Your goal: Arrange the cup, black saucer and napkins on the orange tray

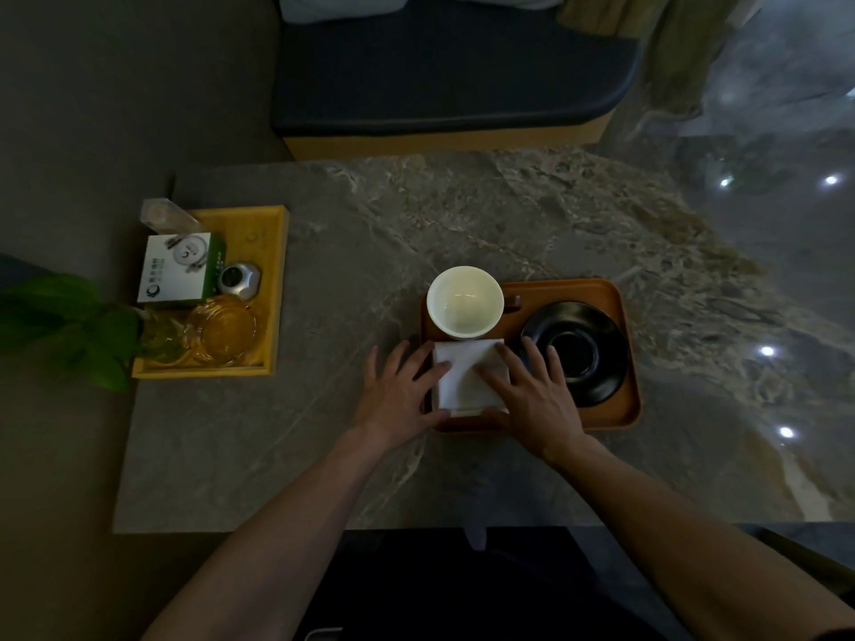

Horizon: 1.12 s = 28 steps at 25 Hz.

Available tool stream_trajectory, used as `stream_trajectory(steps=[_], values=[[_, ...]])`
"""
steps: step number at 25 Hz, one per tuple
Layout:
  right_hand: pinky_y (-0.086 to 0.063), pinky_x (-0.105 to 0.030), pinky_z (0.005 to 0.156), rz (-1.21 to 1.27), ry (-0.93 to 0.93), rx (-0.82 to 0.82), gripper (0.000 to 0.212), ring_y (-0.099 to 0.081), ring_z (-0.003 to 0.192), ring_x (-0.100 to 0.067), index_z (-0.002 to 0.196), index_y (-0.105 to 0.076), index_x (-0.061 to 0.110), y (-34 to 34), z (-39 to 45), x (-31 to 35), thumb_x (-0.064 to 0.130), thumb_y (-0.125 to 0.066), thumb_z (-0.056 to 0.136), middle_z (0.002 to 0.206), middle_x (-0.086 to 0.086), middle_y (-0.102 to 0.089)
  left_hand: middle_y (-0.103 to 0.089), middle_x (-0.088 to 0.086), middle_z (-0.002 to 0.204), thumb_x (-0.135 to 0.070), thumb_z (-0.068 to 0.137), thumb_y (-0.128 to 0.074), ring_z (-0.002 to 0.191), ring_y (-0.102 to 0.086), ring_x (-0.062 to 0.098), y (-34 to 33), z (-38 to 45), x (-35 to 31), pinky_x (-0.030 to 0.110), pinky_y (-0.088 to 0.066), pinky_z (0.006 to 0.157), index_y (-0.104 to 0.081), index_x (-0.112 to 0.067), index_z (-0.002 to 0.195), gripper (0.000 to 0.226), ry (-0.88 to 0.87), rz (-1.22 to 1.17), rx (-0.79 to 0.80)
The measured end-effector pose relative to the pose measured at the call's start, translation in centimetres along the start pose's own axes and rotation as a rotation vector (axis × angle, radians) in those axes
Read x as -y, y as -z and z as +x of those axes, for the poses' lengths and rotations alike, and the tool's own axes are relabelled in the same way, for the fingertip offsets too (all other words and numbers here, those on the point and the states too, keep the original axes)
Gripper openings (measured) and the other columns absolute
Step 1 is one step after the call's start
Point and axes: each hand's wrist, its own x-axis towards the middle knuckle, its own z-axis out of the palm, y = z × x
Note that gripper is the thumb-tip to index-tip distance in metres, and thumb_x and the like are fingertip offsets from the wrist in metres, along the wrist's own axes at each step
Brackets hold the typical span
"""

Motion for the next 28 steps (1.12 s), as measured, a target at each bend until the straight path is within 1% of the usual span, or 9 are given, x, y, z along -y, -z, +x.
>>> stream_trajectory(steps=[4, 7, 9, 14, 19, 23, 26, 28], values=[[0.003, -0.061, 0.116, -0.003, -0.009, -0.006, 0.075, 0.009, 0.146, -0.04, 0.15, -0.01, 0.04, -0.1, -0.1, 0.2, 0.056, -0.051, 0.089, 0.163, -0.008, -0.003, -0.015, -0.001, 0.162, -0.073, 0.08, -0.048, 0.148, -0.006, 0.029, 0.1, -0.1, 0.2, 0.061, 0.007, 0.112, -0.02, -0.044, 0.148, 0.079, -0.021, 0.001, -0.017], [0.002, -0.062, 0.116, 0.003, -0.013, -0.009, 0.075, 0.008, 0.146, -0.04, 0.15, -0.012, 0.041, -0.3, -0.2, 0.3, 0.056, -0.053, 0.088, 0.162, -0.008, -0.005, -0.016, 0.002, 0.162, -0.074, 0.077, -0.051, 0.147, -0.007, 0.029, 0.1, -0.1, -0.1, 0.06, 0.009, 0.111, -0.021, -0.043, 0.149, 0.083, -0.027, -0.016, -0.02], [-0.001, -0.064, 0.116, 0.006, -0.015, -0.008, 0.075, 0.007, 0.146, -0.04, 0.149, -0.015, 0.041, -0.5, -0.2, 0.3, 0.056, -0.054, 0.087, 0.162, -0.008, -0.007, -0.017, 0.002, 0.162, -0.074, 0.078, -0.052, 0.147, -0.009, 0.03, 0.0, 0.0, -0.2, 0.061, 0.007, 0.112, -0.022, -0.042, 0.148, 0.083, -0.025, -0.002, -0.025], [0.0, -0.064, 0.115, 0.006, -0.021, -0.01, 0.073, 0.005, 0.146, -0.041, 0.148, -0.018, 0.041, -0.8, -0.2, 0.3, 0.058, -0.054, 0.086, 0.162, -0.009, -0.009, -0.019, 0.001, 0.161, -0.073, 0.078, -0.052, 0.147, -0.012, 0.029, -0.1, 0.1, -0.1, 0.063, 0.004, 0.112, -0.025, -0.042, 0.147, 0.081, -0.02, 0.016, -0.028], [0.001, -0.064, 0.115, -0.012, -0.018, -0.021, 0.07, 0.002, 0.146, -0.042, 0.147, -0.022, 0.041, -0.5, 0.0, 0.3, 0.056, -0.054, 0.087, 0.161, -0.01, -0.013, -0.016, 0.001, 0.162, -0.073, 0.078, -0.05, 0.147, -0.009, 0.03, -0.1, 0.0, -0.1, 0.062, 0.007, 0.112, -0.023, -0.042, 0.147, 0.08, -0.023, 0.004, -0.002], [0.001, -0.062, 0.115, -0.008, -0.022, 0.015, 0.071, 0.004, 0.146, -0.041, 0.148, -0.02, 0.041, -0.5, 0.0, 0.4, 0.056, -0.054, 0.087, 0.162, -0.008, -0.009, -0.014, 0.001, 0.162, -0.07, 0.08, -0.052, 0.148, -0.007, 0.029, 0.2, 0.0, -0.3, 0.063, 0.004, 0.113, -0.023, -0.041, 0.148, 0.08, -0.017, 0.003, 0.024], [-0.003, -0.06, 0.115, 0.045, -0.029, 0.042, 0.07, 0.005, 0.147, -0.038, 0.147, -0.018, 0.041, -0.2, -0.1, 0.3, 0.057, -0.052, 0.088, 0.162, -0.006, -0.007, -0.011, 0.001, 0.162, -0.067, 0.083, -0.053, 0.148, -0.005, 0.03, 0.6, -0.4, -0.6, 0.062, 0.0, 0.115, -0.019, -0.04, 0.15, 0.08, -0.005, -0.043, 0.059], [-0.006, -0.059, 0.116, 0.054, -0.032, 0.035, 0.069, 0.003, 0.147, -0.036, 0.147, -0.018, 0.04, 0.2, -0.2, 0.3, 0.056, -0.051, 0.089, 0.162, -0.005, -0.008, -0.01, 0.001, 0.162, -0.065, 0.083, -0.055, 0.147, -0.004, 0.03, 1.1, -0.7, -0.7, 0.06, -0.004, 0.117, -0.021, -0.038, 0.15, 0.08, -0.007, -0.07, 0.056]])
